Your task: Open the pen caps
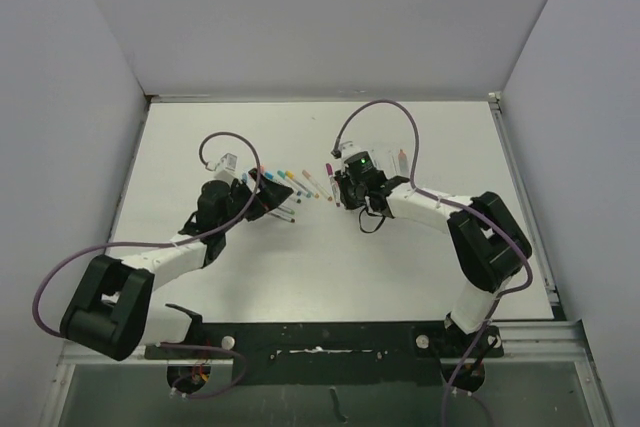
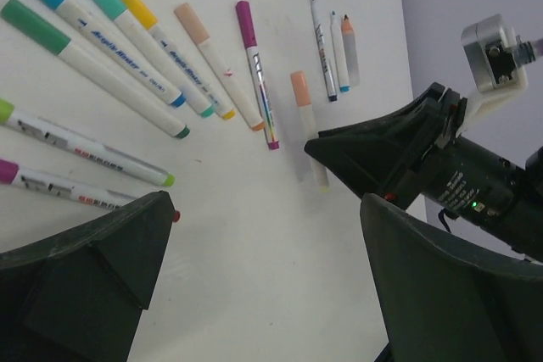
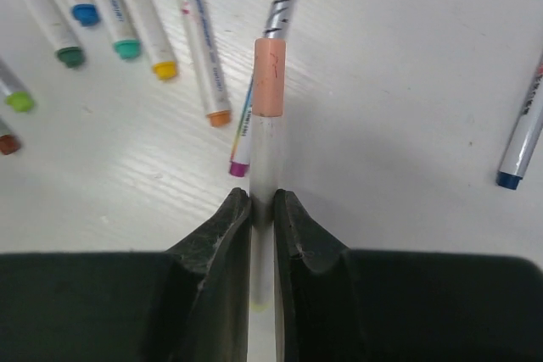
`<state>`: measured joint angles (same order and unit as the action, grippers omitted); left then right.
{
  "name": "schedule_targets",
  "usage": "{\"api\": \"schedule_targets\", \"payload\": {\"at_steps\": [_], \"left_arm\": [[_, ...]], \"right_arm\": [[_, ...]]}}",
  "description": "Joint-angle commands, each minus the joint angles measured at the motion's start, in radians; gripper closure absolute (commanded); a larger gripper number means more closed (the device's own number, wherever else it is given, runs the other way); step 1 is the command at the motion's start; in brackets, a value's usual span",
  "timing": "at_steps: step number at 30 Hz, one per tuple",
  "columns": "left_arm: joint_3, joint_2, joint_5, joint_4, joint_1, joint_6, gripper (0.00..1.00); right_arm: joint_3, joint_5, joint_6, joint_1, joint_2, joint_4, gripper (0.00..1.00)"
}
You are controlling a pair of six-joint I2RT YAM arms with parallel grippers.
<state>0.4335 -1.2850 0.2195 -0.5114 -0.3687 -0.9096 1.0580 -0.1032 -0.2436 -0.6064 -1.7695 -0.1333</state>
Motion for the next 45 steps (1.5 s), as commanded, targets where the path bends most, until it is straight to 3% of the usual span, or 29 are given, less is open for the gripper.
{"api": "schedule_targets", "payload": {"at_steps": [1,8,24,42,45], "left_arm": [[0.091,-0.059,-0.012,-0.148,-0.032,-0.009,0.07],[0.134,-0.153,-0.017,-0.194,-0.075,-0.021,0.12],[0.198,-0.263,-0.007,-0.238,-0.111,-0.026,0.27],[0.176,-0.263,-0.003,-0.289,-0.115,-0.045,0.80],[0.174,-0.264,-0.001,-0.291,-0.115,-0.047,0.94]], "right_arm": [[-0.030,0.087,0.058,-0.036,0.104,0.117,1.00],[-0.077,0.221,0.090,-0.088,0.164,0.201,1.00],[-0.079,0.267,0.099,-0.166,0.206,0.240,1.00],[-0.089,0.264,0.103,-0.172,0.210,0.270,1.00],[-0.093,0.263,0.102,-0.173,0.216,0.274,1.00]]}}
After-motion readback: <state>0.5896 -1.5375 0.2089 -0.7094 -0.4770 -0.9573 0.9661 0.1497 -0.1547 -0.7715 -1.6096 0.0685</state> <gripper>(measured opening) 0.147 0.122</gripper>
